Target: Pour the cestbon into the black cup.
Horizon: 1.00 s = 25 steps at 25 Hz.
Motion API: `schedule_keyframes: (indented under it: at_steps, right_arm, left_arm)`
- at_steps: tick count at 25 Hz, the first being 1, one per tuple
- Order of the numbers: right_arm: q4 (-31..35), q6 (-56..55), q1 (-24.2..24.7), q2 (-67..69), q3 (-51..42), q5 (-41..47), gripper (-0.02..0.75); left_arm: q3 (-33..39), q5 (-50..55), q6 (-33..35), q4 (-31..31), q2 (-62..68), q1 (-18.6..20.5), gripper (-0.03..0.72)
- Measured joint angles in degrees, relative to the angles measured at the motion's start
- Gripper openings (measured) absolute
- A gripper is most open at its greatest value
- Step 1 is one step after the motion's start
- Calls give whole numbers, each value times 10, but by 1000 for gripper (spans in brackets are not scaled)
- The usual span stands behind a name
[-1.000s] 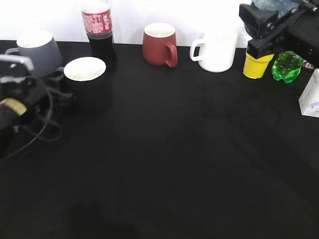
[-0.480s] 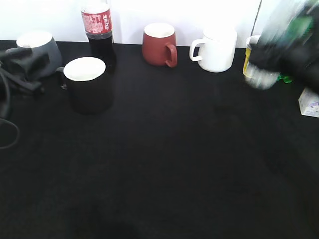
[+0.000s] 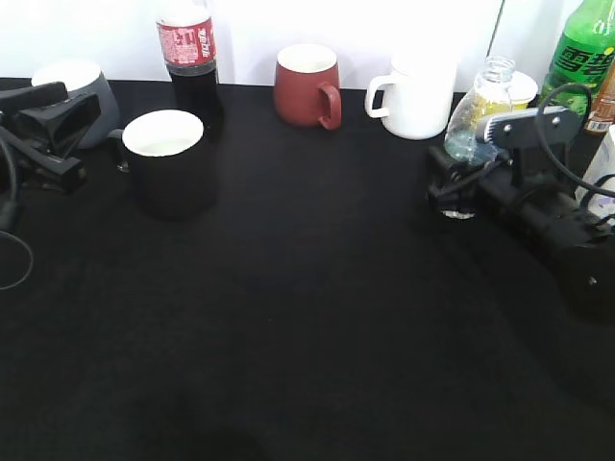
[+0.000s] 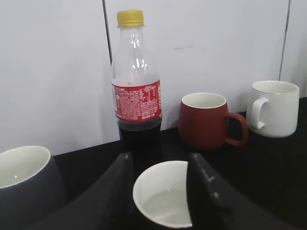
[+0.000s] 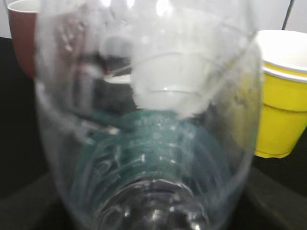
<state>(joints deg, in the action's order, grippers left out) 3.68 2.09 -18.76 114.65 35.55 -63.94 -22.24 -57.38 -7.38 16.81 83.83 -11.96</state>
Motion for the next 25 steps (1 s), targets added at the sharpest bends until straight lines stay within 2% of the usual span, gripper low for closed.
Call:
schedule_keyframes:
  at_steps: [1, 4, 6, 9, 12, 16, 20, 22, 25]
  right_arm:
    - [0, -4, 0, -9, -6, 29, 588]
    - [0, -15, 0, -74, -61, 54, 601]
    - [0, -21, 0, -134, -95, 131, 601]
    - [0, -32, 0, -234, -70, 355, 596]
    - [0, -34, 0, -389, -21, 586, 596]
    - [-5, -34, 0, -713, -12, 887, 596]
    - [10, -34, 0, -979, -8, 1152, 596]
    - [7, -34, 0, -1048, -17, 1238, 595]
    - [-60, -105, 0, -1080, -61, 1251, 595]
  left_arm:
    - [0, 15, 0, 1, -9, 0, 291]
    - [0, 130, -1, 1, -74, 0, 291]
    - [1, 262, -50, 1, -128, 0, 291]
    - [-16, 516, -108, -23, -184, -25, 291]
    - [-99, 745, -111, -77, -255, -74, 291]
    - [-126, 947, -111, -94, -459, -130, 290]
    - [-127, 1138, -82, -99, -661, -135, 281]
    - [-127, 1208, -49, -110, -735, -135, 279]
    - [-100, 1233, -33, -120, -818, -135, 279]
